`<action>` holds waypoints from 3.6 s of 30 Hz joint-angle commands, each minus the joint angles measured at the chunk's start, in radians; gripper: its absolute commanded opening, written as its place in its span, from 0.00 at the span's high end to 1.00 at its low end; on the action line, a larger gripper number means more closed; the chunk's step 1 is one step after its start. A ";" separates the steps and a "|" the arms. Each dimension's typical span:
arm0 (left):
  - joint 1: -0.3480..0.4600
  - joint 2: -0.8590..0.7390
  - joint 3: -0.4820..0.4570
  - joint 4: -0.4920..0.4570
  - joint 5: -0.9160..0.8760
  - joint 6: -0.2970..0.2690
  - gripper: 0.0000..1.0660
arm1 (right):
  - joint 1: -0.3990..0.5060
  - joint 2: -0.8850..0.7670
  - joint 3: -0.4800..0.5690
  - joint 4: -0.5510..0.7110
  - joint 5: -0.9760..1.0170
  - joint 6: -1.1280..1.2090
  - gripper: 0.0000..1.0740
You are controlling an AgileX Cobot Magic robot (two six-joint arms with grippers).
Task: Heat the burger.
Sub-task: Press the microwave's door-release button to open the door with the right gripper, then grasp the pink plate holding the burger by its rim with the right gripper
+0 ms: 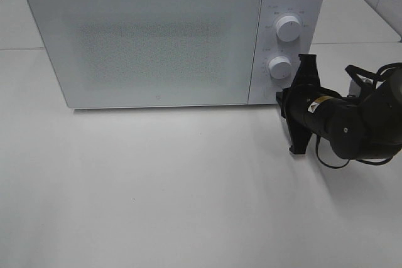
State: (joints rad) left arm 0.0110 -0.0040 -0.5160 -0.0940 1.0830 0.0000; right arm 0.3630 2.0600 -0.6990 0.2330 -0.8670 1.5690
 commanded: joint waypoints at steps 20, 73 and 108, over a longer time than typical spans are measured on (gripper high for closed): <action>0.003 -0.012 0.000 0.003 -0.018 0.000 0.06 | 0.001 0.018 -0.070 0.064 -0.200 -0.079 1.00; 0.003 -0.012 0.000 0.005 -0.018 0.000 0.06 | 0.013 0.015 -0.141 0.215 -0.181 -0.222 1.00; 0.003 -0.012 0.000 0.005 -0.018 0.000 0.06 | 0.066 -0.363 -0.005 -0.113 0.540 -0.420 0.99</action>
State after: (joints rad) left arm 0.0110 -0.0040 -0.5160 -0.0870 1.0830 0.0000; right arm 0.4310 1.7530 -0.7060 0.1320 -0.3960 1.2390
